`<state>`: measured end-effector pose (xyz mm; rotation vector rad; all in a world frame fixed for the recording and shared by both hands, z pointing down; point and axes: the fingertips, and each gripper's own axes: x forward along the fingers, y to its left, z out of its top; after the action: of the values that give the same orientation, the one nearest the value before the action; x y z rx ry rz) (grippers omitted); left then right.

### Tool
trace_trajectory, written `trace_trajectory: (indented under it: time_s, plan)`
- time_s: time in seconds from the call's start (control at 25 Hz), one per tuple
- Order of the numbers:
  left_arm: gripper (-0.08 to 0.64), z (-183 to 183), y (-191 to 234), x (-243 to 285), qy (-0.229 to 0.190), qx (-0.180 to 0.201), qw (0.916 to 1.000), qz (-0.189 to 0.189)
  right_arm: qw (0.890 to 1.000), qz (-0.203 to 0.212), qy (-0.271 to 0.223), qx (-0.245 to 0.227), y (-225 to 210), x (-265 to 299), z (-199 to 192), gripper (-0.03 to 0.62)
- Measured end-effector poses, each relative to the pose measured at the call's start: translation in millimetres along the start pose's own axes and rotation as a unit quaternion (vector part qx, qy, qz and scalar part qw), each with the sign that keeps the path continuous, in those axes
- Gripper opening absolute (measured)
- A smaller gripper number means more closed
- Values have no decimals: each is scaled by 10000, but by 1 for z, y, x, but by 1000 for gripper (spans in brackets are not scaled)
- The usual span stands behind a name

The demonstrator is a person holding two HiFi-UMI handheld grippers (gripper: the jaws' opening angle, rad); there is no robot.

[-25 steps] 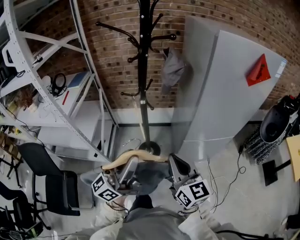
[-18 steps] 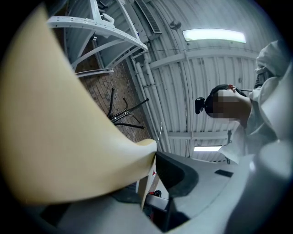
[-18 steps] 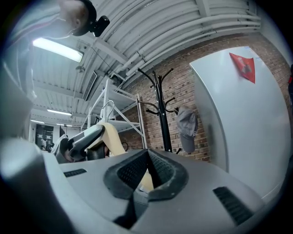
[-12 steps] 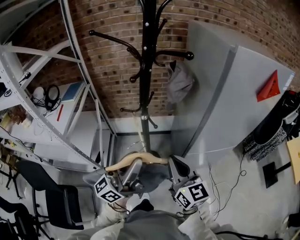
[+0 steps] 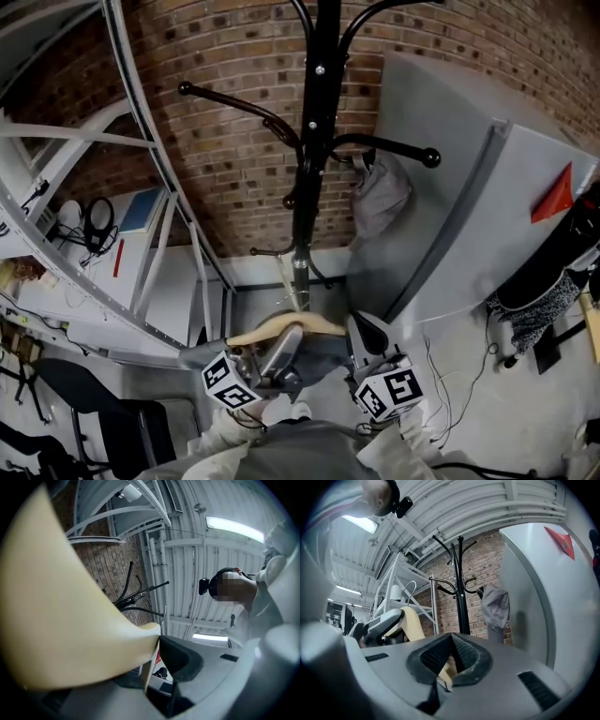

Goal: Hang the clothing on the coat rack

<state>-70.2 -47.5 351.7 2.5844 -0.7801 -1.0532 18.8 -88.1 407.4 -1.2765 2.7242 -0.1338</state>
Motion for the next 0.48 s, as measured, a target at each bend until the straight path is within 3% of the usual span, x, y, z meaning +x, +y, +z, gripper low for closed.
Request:
trace_trajectory:
  time_s: [0.48]
  plan:
    - [101,13,51,15,154,-219,9994,-197,9988,-482,-50,-121,-20,39,5,24]
